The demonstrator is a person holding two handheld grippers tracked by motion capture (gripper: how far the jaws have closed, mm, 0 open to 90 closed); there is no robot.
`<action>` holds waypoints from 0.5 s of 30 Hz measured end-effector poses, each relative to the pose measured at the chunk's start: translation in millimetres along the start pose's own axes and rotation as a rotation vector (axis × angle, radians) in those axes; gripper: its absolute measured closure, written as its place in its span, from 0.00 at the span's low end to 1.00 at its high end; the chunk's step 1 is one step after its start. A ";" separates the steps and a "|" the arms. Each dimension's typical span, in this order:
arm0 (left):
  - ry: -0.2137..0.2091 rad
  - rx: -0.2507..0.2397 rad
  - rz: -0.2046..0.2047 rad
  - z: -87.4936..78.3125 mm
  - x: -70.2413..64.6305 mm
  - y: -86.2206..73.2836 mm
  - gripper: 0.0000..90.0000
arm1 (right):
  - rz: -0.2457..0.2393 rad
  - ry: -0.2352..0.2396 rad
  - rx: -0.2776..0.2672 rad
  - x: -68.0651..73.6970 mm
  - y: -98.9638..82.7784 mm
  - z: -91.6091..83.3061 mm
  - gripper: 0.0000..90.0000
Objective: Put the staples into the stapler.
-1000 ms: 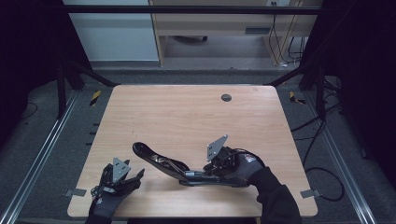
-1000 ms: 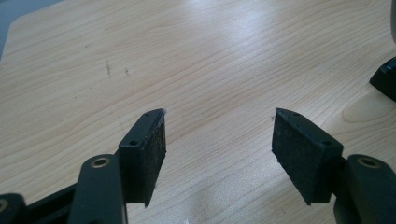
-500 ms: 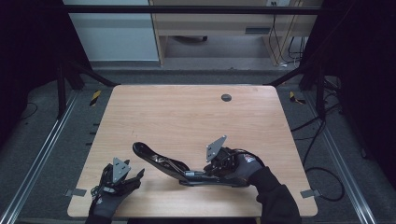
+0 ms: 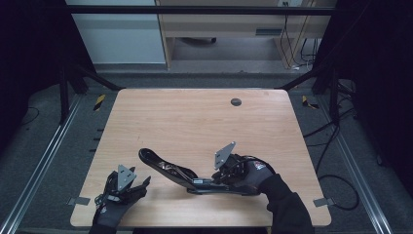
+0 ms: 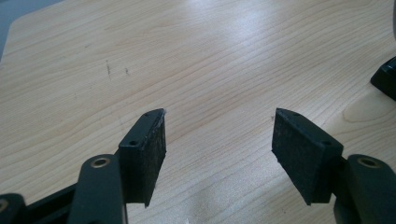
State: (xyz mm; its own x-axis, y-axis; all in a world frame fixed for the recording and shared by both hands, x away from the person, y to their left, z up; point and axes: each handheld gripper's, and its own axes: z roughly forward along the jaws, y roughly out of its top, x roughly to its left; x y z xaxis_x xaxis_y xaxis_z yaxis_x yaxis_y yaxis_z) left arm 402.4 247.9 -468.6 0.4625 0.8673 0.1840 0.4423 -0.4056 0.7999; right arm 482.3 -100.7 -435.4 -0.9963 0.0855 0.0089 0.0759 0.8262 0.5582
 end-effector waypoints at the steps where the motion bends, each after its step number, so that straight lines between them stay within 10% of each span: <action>1: 0.000 0.000 0.000 0.0 0.0 0.0 0.38 | 0.001 0.000 0.001 0.0 0.0 0.0 0.86; 15: 0.000 0.000 0.000 0.0 0.0 0.0 0.38 | 0.014 0.000 -0.001 -0.3 0.2 1.4 0.84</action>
State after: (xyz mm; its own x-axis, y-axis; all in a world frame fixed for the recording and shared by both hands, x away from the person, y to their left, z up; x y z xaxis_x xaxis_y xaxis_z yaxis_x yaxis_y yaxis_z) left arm 402.4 247.9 -468.6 0.4624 0.8673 0.1843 0.4424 -0.4057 0.7998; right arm 482.6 -99.8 -436.5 -0.9952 0.0967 0.0165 0.0894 0.8246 0.5586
